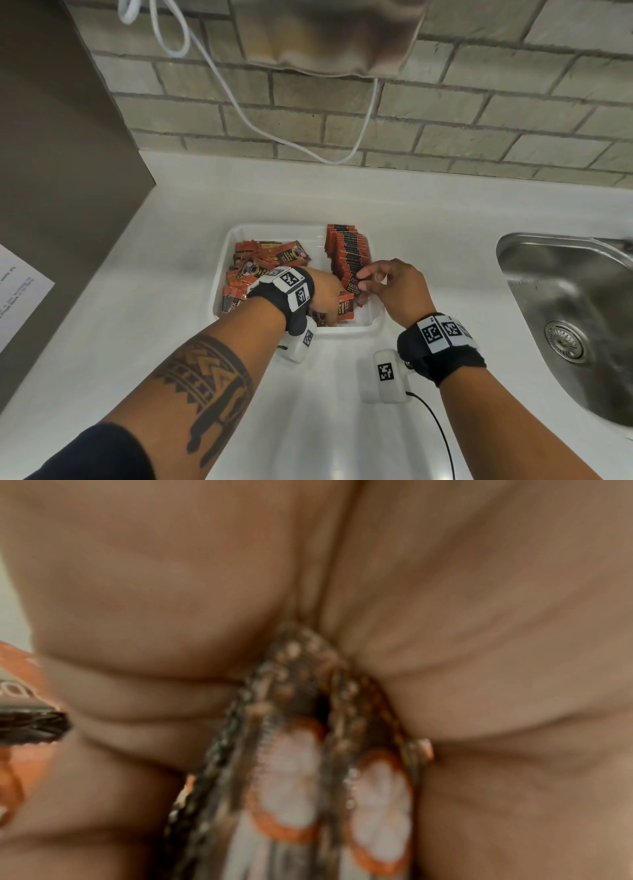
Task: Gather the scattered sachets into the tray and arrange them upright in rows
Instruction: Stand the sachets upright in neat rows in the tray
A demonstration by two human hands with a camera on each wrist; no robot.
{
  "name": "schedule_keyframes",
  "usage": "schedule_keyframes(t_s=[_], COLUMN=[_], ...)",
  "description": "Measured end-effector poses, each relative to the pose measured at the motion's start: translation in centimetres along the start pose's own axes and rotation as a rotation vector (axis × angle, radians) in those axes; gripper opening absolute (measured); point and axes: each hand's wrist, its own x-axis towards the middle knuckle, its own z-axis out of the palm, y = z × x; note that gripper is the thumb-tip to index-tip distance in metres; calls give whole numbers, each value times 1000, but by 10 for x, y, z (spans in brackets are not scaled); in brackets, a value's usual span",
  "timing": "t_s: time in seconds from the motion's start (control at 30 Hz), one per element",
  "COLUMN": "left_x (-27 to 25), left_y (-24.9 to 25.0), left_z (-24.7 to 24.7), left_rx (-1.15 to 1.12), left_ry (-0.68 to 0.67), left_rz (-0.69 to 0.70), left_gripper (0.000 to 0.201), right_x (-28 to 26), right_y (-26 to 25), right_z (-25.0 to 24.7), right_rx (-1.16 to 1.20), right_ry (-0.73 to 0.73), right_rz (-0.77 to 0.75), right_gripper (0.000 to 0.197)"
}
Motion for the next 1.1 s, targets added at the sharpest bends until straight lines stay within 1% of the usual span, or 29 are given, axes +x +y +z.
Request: schedule_keyframes(t_s=[0.13, 0.37, 0.5, 0.57, 0.63, 0.73, 0.87, 0.93, 0.97, 1.03, 1.1], left_x=[-3, -7, -12, -17, -21, -26, -29, -30, -30, -30, -30], left_y=[1, -6, -16, -23, -28, -27, -32, -38, -43, -54, -62], left_z=[-2, -3, -8, -12, -12, -9, -6, -6, -6, -7, -8], left_rx=[-9, -27, -76, -180, -370, -619, -721, -698, -648, -497, -377], left_ry=[3, 15, 51, 77, 96, 125, 130, 150, 172, 212, 212], left_rz=[4, 11, 58, 82, 108, 185, 285, 282, 258, 168, 61], left_gripper=[37, 45, 45, 44, 45, 45, 29, 28, 30, 31, 27], right_x=[-3, -8, -22, -27, -29, -25, -15, -11, -10, -11, -13], right_y=[-4, -2, -14, -20, -26, -34, -35, -33, -32, -30, -26], right_z=[-4, -8, -13, -12, -8, -6, -12, -16, -19, -23, -24], right_rx=[71, 14, 69, 129, 229, 301, 366, 368, 348, 213, 18], right_ry=[12, 35, 16, -25, -80, -87, -55, -28, -11, 23, 29], right_rz=[-18, 4, -13, -13, -1, 0, 9, 7, 0, -27, -73], right_gripper=[7, 6, 5, 4, 10, 12, 11, 10, 9, 5, 9])
